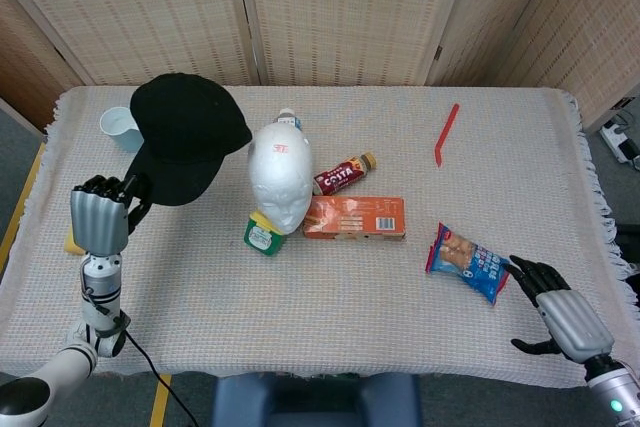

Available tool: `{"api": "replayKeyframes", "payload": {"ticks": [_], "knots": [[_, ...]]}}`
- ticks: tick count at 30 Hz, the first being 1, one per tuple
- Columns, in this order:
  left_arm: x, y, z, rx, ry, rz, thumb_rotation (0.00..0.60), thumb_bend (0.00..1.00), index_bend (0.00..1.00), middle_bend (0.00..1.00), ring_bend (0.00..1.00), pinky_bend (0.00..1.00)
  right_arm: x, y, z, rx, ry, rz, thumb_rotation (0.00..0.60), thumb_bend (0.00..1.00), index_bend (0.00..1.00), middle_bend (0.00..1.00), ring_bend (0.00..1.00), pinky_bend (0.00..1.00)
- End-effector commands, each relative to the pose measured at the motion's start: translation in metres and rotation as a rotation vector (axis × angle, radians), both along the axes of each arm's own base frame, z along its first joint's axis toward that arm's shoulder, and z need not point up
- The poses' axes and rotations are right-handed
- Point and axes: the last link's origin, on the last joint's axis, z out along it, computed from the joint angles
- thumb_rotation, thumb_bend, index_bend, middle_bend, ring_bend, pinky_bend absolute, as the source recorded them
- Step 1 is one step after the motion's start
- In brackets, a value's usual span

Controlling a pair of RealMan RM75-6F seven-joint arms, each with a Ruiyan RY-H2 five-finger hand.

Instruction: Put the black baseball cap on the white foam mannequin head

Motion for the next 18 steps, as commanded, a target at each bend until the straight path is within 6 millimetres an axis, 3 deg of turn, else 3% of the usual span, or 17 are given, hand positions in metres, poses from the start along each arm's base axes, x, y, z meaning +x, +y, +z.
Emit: {"api": "replayKeyframes", "payload": {"ticks": [1,9,18], "knots": [[0.032,0.014,0.001,0.007,0.003,-0.036,0.6,0.53,0.73,1.0,1.0,1.0,-0.002,-0.001,0.003,-0.007,-0.002,-0.009,0.6,0.04,0.0,0.0,0.0,0.0],[0.072,0.019,-0.021,-0.012,0.073,-0.089,0.6,0.54,0.73,1.0,1.0,1.0,-0.006,-0.006,0.008,-0.019,-0.007,-0.032,0.6,0.04,0.0,0.0,0.0,0.0],[0.085,0.0,-0.062,-0.075,0.138,-0.139,0.6,0.54,0.73,1.0,1.0,1.0,-0.008,-0.008,0.016,-0.034,-0.023,-0.037,0.6,0.04,0.0,0.0,0.0,0.0]]}}
